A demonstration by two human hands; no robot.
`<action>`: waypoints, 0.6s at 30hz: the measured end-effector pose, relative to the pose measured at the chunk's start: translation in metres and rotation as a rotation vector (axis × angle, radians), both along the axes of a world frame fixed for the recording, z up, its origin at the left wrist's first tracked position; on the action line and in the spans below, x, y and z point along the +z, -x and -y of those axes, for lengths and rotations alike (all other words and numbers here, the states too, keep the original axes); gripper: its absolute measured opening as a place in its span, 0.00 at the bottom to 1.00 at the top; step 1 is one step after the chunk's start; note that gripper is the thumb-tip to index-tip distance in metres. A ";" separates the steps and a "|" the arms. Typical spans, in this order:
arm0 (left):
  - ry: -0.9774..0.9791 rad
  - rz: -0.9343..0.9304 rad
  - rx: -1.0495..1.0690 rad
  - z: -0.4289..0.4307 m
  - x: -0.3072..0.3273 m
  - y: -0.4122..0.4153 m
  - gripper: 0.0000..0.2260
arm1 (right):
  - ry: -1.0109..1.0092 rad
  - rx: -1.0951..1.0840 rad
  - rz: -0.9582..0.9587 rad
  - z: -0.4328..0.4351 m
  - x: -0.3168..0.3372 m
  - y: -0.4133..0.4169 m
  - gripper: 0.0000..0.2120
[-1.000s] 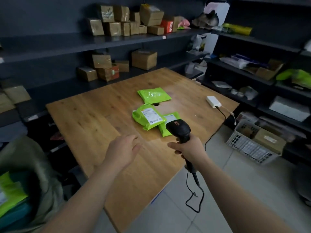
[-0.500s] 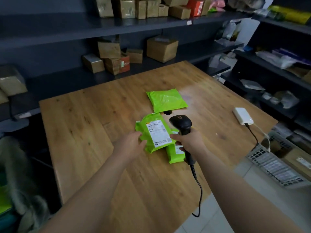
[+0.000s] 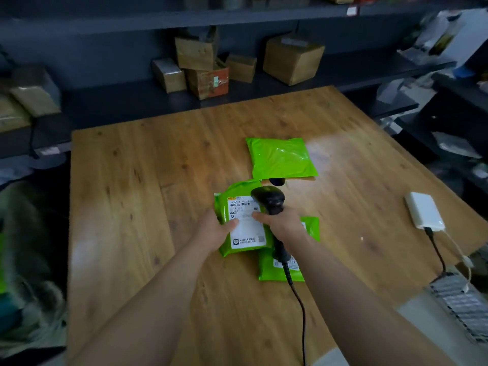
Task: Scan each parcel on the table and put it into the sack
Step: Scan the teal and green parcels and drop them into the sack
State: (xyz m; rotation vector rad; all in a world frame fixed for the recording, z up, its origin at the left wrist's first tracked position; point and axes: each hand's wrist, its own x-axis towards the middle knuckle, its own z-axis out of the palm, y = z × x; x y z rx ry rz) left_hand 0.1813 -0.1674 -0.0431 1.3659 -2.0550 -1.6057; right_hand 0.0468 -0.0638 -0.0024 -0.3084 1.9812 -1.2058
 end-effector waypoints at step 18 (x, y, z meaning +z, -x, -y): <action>0.003 -0.404 0.614 -0.077 0.061 -0.041 0.27 | 0.311 0.520 -0.096 -0.070 0.084 0.005 0.09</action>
